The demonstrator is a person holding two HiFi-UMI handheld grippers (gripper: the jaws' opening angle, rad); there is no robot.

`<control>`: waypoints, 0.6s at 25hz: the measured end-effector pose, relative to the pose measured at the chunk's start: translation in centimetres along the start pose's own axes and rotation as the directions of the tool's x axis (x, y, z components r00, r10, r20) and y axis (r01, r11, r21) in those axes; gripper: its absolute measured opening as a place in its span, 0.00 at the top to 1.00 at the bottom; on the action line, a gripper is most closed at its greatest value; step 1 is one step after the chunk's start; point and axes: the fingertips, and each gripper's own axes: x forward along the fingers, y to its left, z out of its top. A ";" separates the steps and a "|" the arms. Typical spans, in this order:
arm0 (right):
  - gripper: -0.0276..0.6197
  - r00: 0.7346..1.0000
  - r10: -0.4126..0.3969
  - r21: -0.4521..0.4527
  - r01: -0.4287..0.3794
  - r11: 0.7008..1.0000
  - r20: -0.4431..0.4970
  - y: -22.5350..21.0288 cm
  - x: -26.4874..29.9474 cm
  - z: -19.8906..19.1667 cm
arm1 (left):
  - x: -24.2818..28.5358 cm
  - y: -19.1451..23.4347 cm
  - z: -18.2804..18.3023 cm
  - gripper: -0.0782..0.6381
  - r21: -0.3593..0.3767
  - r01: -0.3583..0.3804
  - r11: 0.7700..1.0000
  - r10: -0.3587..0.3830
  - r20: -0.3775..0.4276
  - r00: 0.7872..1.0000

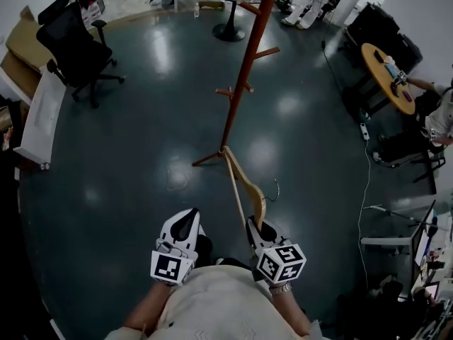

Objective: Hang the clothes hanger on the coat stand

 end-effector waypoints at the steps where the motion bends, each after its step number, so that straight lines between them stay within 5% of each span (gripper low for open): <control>1: 0.87 1.000 -0.007 0.002 0.007 1.000 0.005 0.1 0.6 0.7 | 0.6 0.4 0.6 0.87 0.001 0.020 1.000 -0.020 0.008 1.000; 6: 0.87 0.999 -0.024 0.019 0.023 1.000 0.037 0.6 3.1 3.4 | 2.6 2.7 2.2 0.87 0.041 0.087 0.995 -0.088 0.007 0.996; 15: 0.87 1.000 -0.017 -0.062 0.016 0.998 -0.013 0.7 5.7 4.0 | 3.9 6.4 2.9 0.87 0.034 0.036 0.999 -0.036 0.006 0.999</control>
